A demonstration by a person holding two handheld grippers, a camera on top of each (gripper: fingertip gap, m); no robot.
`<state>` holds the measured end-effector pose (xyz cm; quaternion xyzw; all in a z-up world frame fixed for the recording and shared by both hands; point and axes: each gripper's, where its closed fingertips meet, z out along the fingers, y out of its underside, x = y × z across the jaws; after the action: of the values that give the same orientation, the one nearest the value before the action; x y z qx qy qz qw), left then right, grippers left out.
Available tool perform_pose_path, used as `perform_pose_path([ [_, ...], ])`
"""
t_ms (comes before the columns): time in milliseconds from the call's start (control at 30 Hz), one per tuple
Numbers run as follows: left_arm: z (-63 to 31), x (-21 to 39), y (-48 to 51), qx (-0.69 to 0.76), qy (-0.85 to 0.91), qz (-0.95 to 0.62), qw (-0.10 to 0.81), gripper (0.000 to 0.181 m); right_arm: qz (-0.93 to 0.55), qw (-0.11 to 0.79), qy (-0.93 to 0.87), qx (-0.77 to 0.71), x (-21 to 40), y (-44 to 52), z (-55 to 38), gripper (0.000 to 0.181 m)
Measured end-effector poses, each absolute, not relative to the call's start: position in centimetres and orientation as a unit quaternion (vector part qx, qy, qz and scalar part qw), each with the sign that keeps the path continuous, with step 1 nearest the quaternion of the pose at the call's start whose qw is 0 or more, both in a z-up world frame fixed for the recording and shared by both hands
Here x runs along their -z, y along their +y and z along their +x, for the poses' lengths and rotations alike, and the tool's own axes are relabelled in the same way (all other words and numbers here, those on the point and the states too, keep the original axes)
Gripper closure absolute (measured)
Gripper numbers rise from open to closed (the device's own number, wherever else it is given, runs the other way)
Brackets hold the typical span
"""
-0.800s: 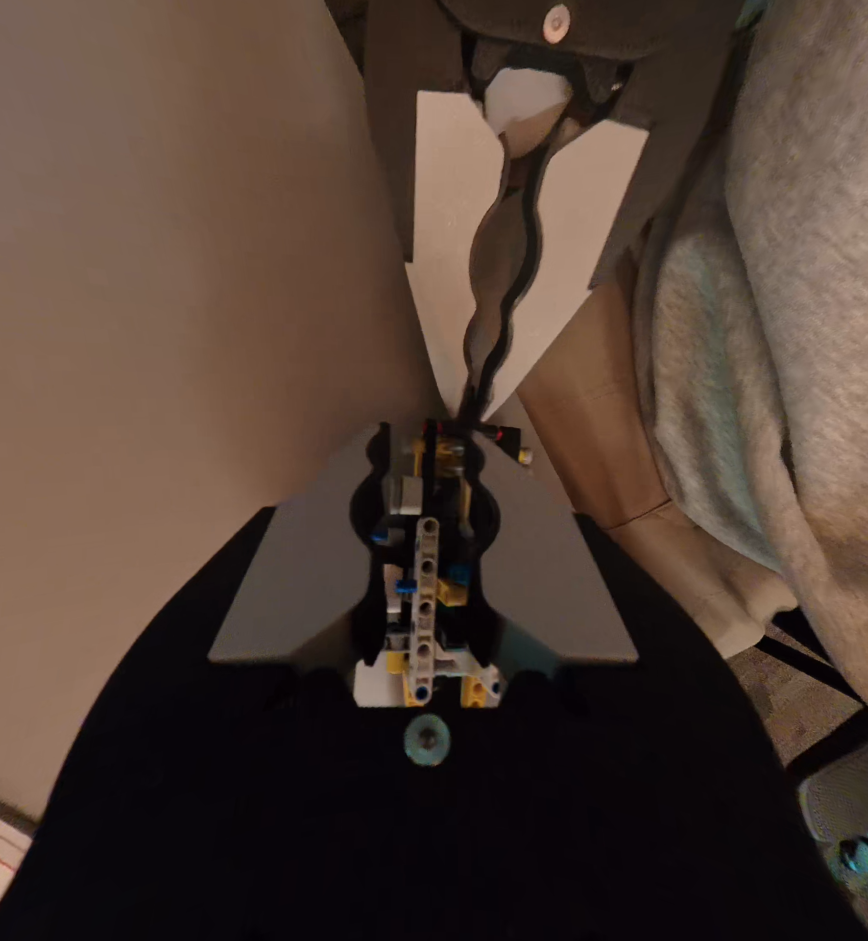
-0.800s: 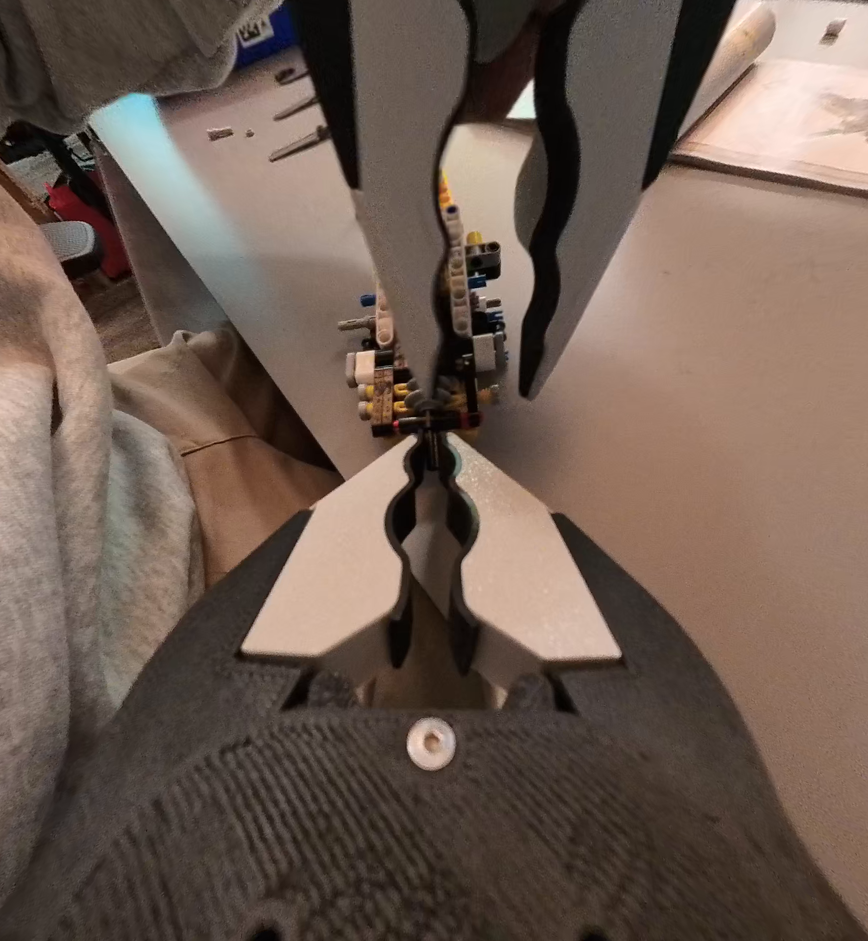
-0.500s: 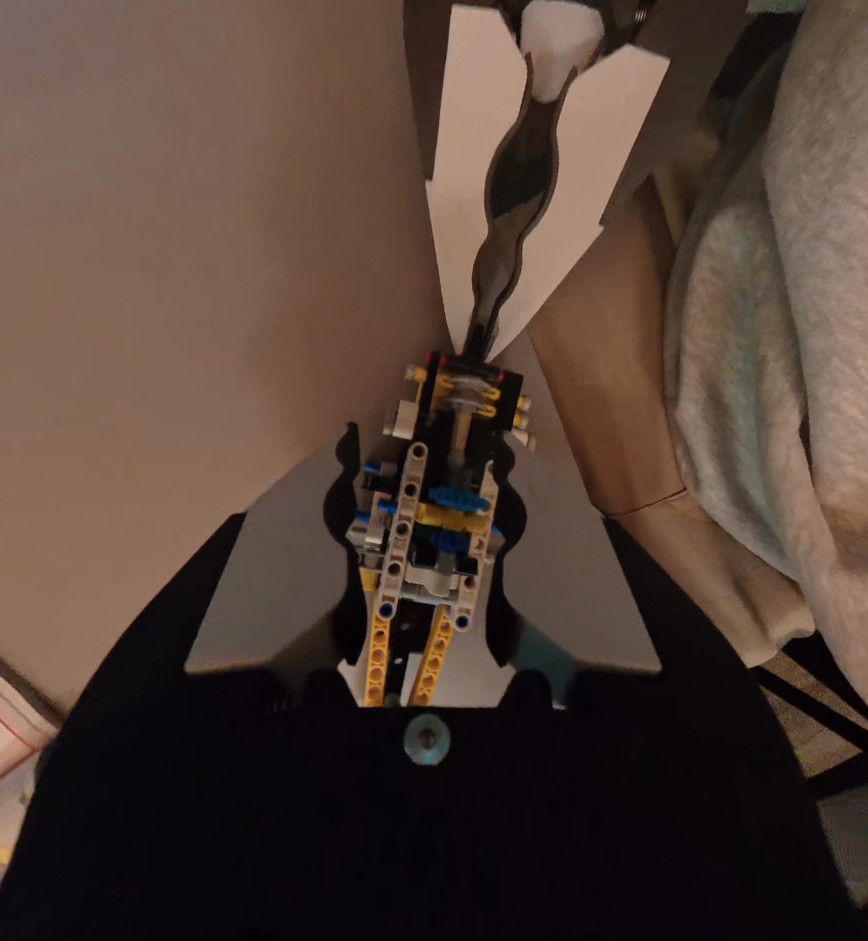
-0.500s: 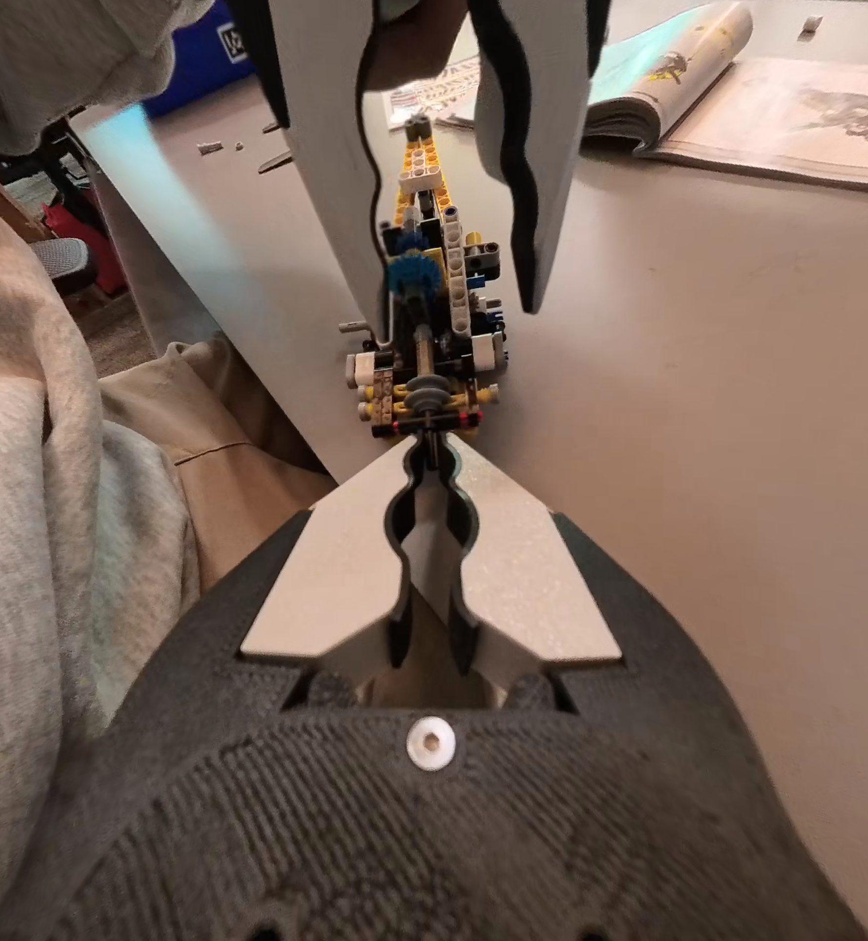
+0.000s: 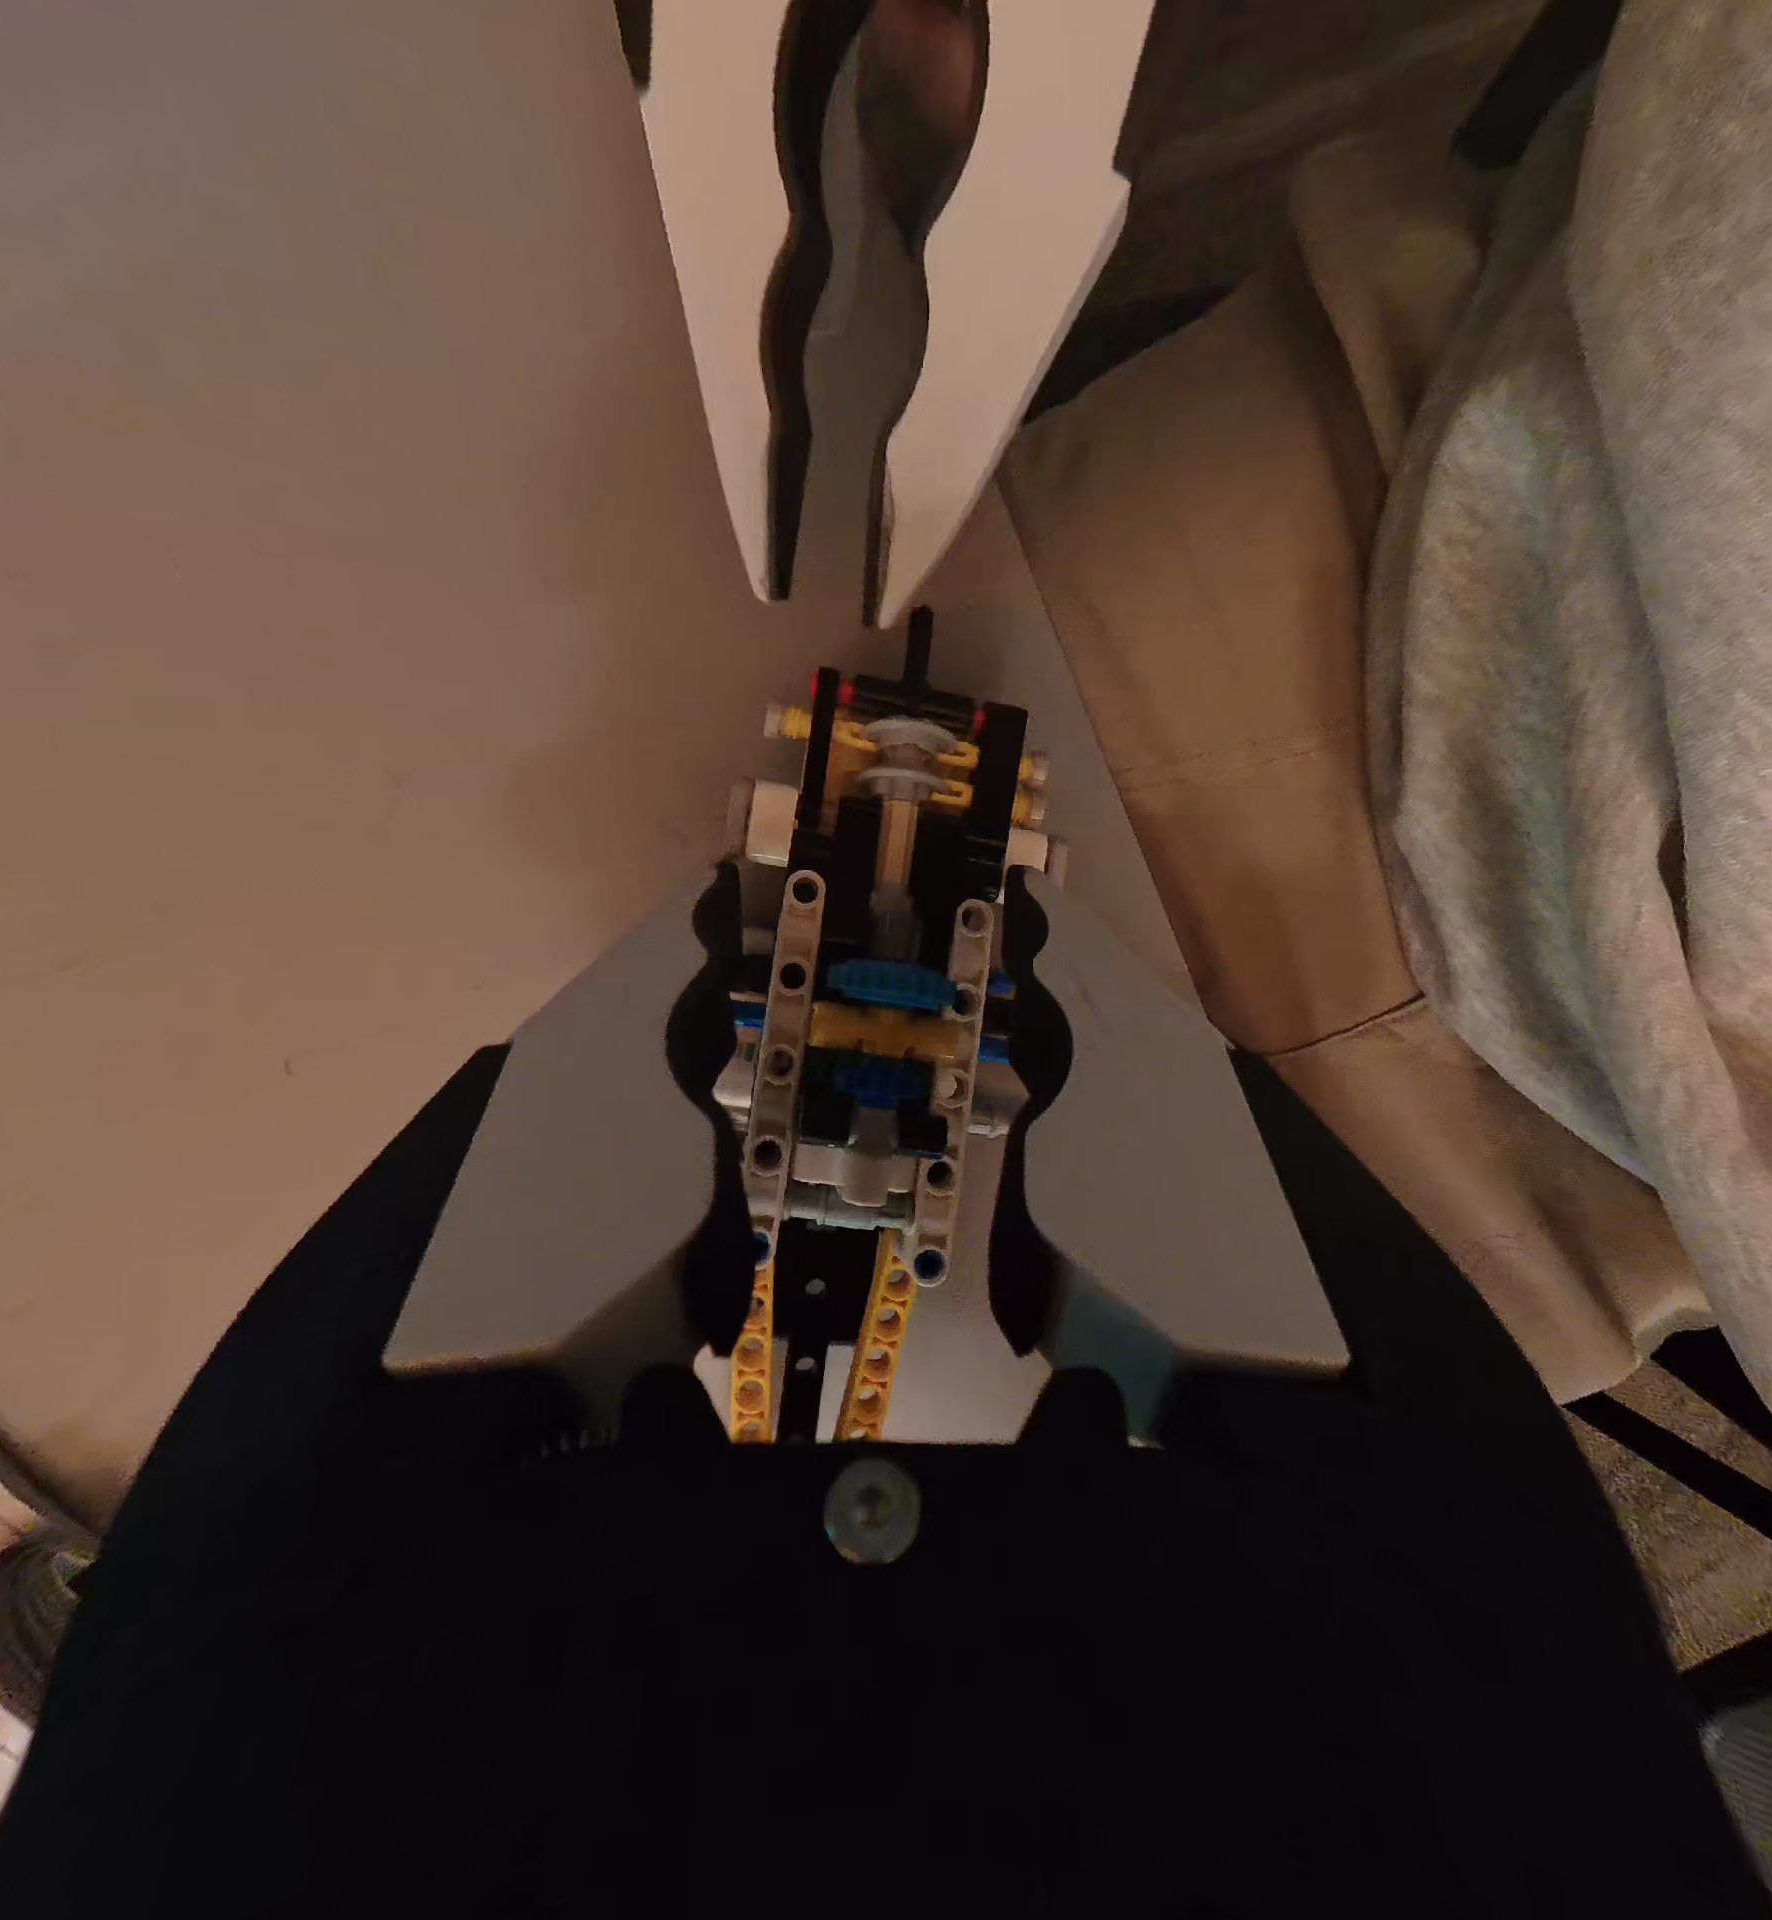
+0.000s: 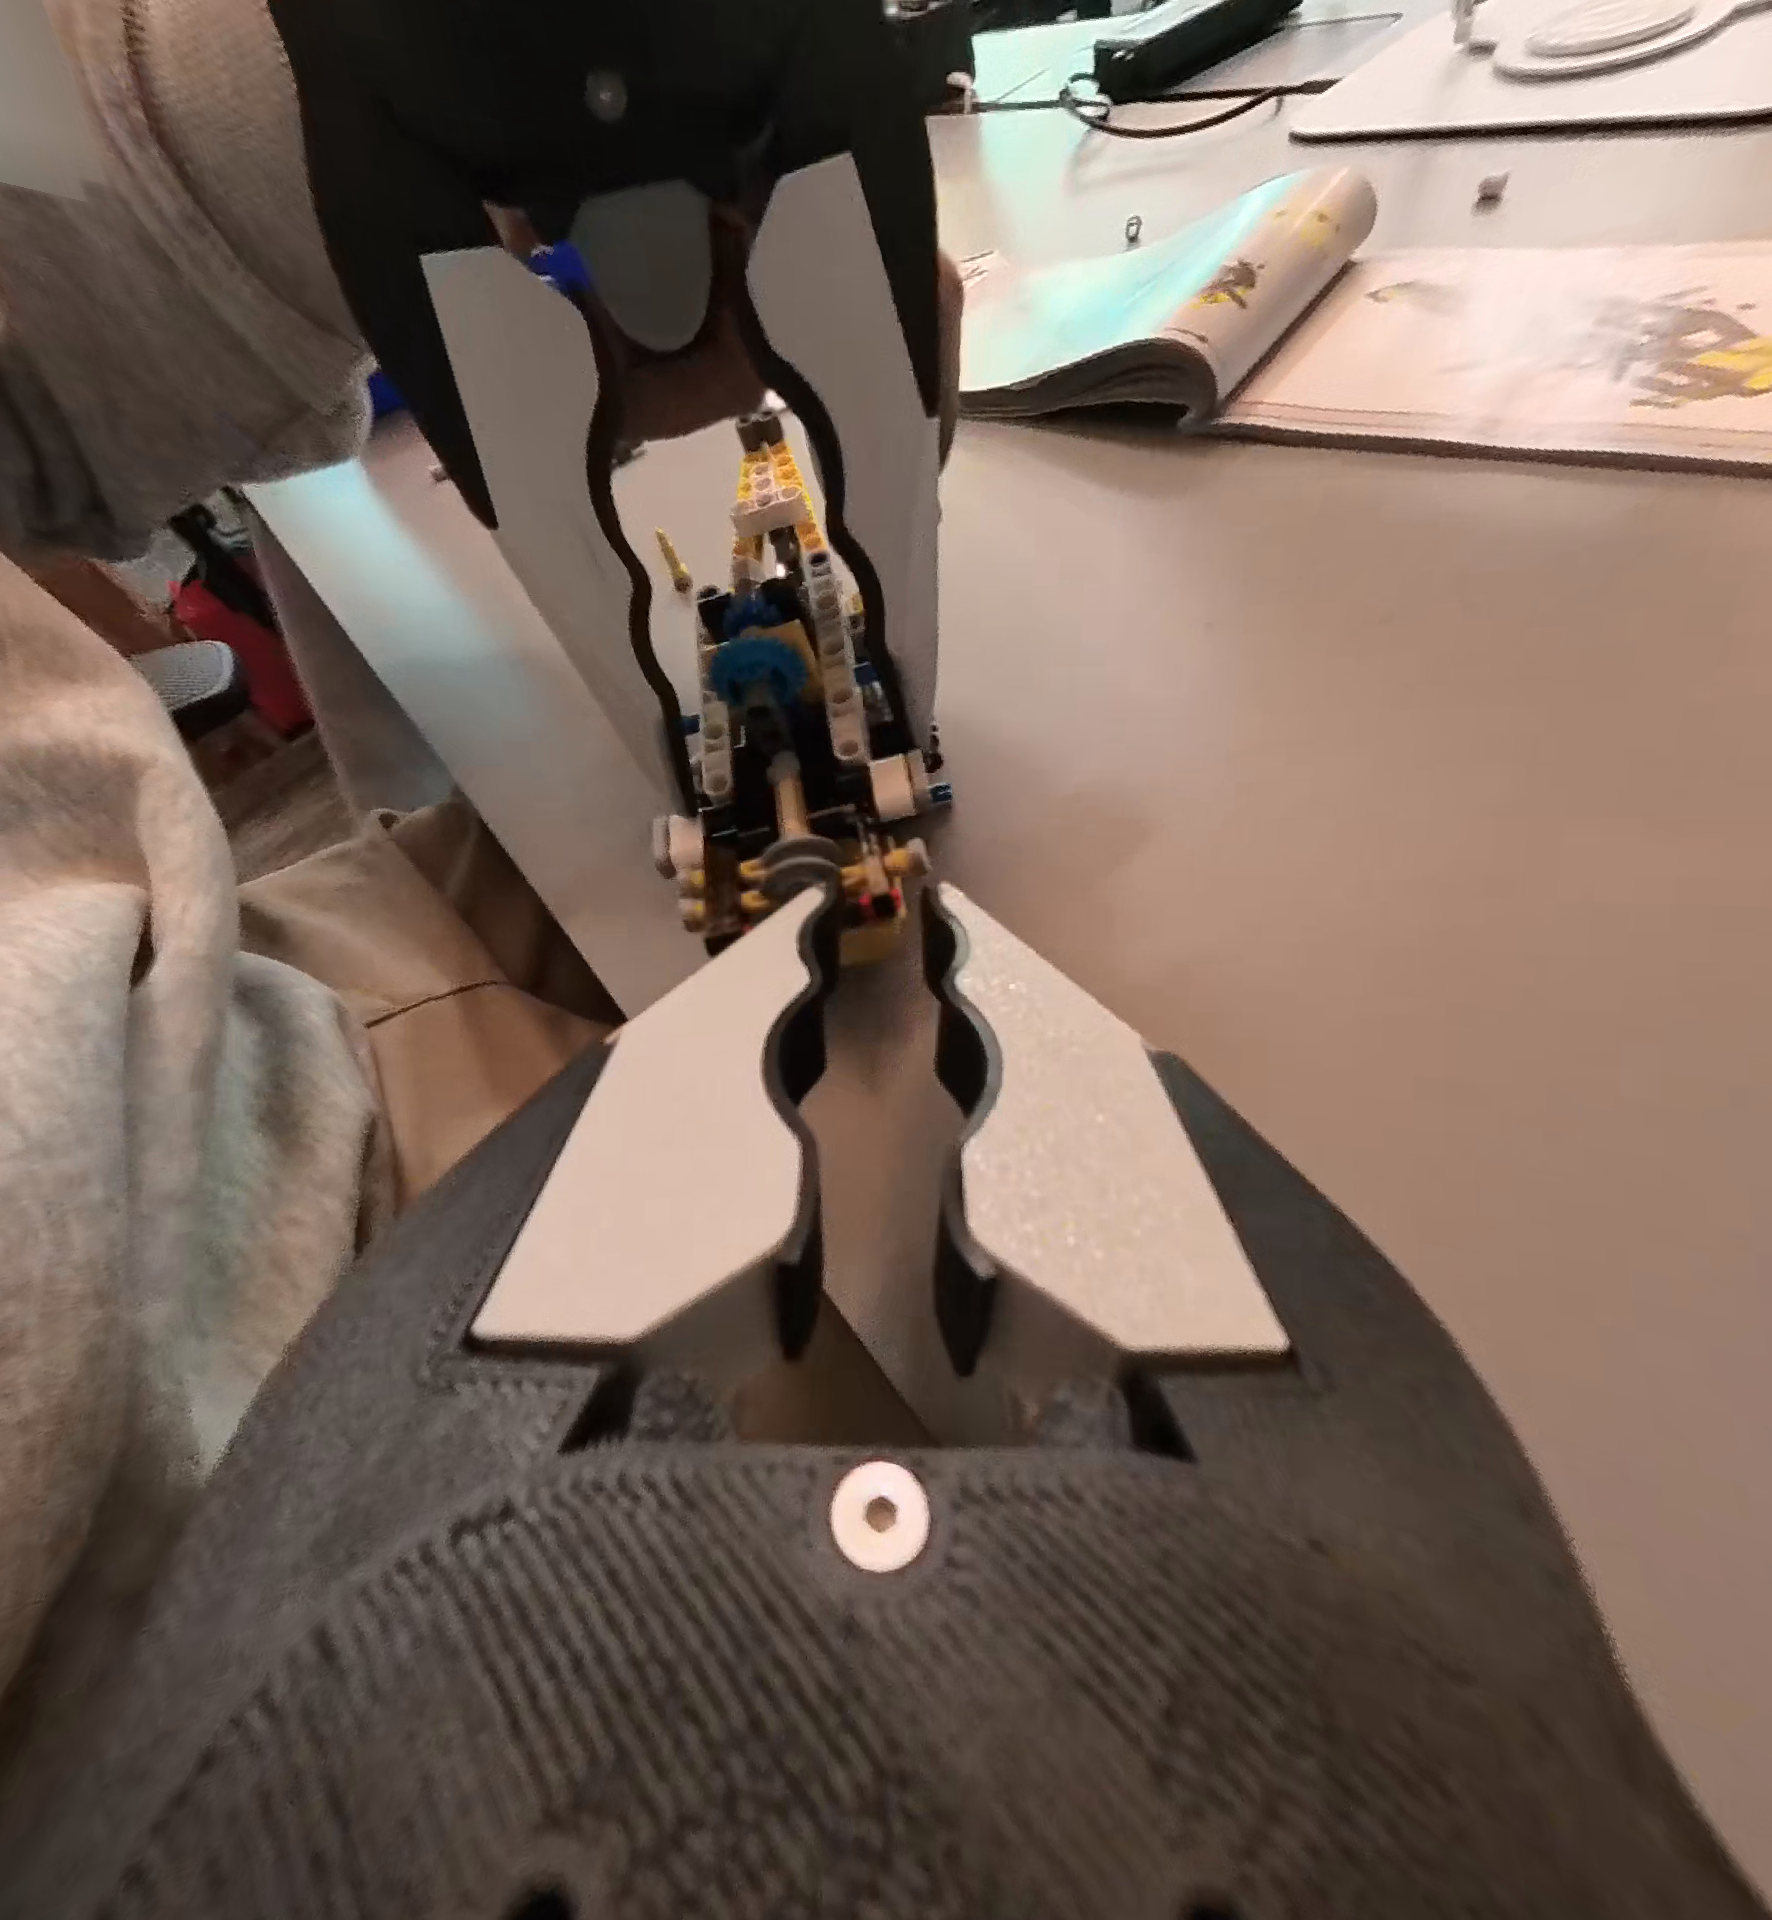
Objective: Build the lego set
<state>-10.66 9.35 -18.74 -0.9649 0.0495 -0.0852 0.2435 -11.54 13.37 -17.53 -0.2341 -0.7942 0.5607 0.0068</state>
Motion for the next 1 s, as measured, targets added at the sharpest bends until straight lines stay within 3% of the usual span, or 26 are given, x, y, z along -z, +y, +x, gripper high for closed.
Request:
perform_pose_path([
  [467, -10.1, 18.7, 9.5, 0.089, 0.051, -0.959, 0.263, 0.138, -0.306, -0.094, -0.783, -0.533, 19.0, 12.1, -11.8, 0.175],
  [1000, -10.4, 18.8, 9.8, 0.071, 0.054, -0.960, 0.265, 0.146, -0.266, -0.021, -0.819, -0.509, 19.0, 12.1, -11.6, 0.177],
])
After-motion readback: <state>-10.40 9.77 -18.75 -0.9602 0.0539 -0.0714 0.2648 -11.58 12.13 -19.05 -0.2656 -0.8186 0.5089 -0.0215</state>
